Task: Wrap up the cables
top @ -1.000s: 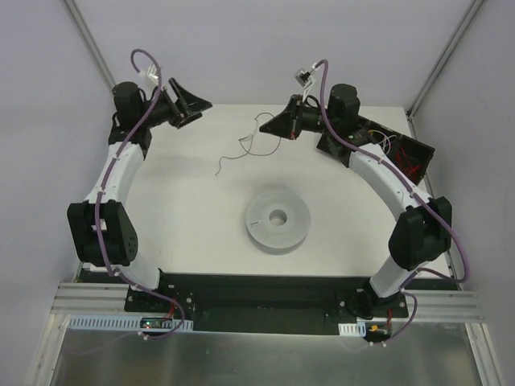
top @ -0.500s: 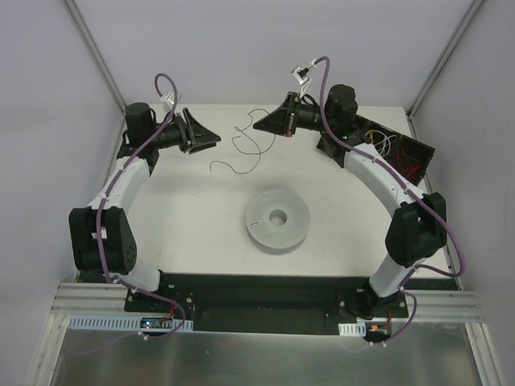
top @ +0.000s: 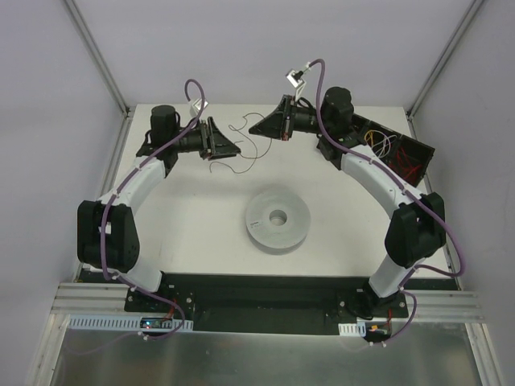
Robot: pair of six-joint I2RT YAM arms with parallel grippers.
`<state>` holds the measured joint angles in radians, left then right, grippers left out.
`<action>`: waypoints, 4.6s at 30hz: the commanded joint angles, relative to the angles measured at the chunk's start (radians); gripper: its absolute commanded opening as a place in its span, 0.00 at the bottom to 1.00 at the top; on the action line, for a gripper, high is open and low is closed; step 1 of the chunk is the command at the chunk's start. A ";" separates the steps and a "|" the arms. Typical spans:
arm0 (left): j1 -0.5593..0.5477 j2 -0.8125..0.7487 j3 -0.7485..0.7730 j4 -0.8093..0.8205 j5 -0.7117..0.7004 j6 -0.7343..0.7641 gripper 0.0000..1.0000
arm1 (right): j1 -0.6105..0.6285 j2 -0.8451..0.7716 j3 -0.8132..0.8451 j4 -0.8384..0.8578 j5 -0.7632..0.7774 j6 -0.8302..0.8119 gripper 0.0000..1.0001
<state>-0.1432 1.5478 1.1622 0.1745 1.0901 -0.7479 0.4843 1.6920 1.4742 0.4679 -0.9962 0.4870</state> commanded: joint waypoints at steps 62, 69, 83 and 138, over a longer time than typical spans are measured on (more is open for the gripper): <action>-0.096 -0.104 0.364 -0.428 -0.056 0.453 0.00 | -0.245 -0.423 -0.192 -0.603 0.228 -0.717 0.90; -0.119 -0.207 0.271 -0.372 -0.093 0.372 0.00 | 0.032 -0.361 -0.160 -0.543 0.246 -0.912 0.92; -0.118 -0.333 0.195 -0.478 -0.093 0.442 0.00 | 0.263 -0.199 -0.091 -0.514 0.424 -1.076 0.32; -0.190 -0.169 0.320 -0.966 -0.038 0.812 0.00 | 0.389 -0.292 -0.137 -0.669 0.499 -1.521 0.50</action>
<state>-0.3386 1.3819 1.4593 -0.7914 1.0050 0.0700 0.8524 1.3952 1.3277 -0.2768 -0.5987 -0.9512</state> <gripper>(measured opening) 0.006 0.513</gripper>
